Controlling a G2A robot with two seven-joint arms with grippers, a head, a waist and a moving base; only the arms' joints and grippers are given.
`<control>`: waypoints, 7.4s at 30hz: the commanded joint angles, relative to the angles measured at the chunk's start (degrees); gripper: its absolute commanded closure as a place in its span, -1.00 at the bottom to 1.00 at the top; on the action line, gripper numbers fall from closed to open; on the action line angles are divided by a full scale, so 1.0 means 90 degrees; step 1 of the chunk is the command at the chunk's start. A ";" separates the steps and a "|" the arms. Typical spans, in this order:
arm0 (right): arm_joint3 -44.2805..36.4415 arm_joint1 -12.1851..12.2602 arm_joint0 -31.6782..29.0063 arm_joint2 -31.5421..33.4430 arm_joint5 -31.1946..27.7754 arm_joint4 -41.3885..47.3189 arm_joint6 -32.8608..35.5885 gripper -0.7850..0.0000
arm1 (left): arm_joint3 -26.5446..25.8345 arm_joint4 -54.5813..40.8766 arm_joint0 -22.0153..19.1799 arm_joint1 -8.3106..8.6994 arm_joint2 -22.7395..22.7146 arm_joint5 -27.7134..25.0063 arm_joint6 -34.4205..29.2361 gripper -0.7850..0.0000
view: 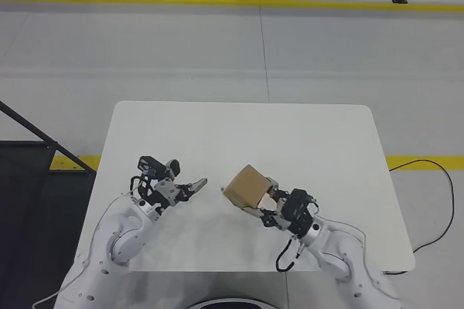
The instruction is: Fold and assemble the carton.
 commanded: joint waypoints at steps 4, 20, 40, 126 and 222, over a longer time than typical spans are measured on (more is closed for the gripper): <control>-0.0186 0.0068 -0.0067 0.0216 -0.0599 0.0132 0.0032 0.18 | 0.0049 0.0151 -0.0010 0.0000 0.0171 -0.0193 -0.0157 -1.00; -0.0111 0.0063 0.0434 -0.0135 -0.1229 0.0536 0.0564 0.41 | -0.0146 0.0883 0.0022 0.0021 0.0625 -0.1006 0.0145 -1.00; 0.1199 0.0252 0.1393 -0.0990 -0.2395 0.2163 -0.0550 0.69 | -0.0175 0.0254 0.0222 0.0094 0.0401 -0.2235 0.1239 -1.00; 0.1466 0.1763 0.3521 -0.4024 -0.2395 0.1644 -0.3615 1.00 | 0.0706 0.0997 0.0104 0.0101 0.0397 -0.3513 0.3679 1.00; 0.1008 0.1243 0.2581 -0.2771 -0.2395 0.1968 -0.2208 1.00 | 0.0207 0.0976 -0.0490 0.1095 0.1965 -0.3722 0.4997 1.00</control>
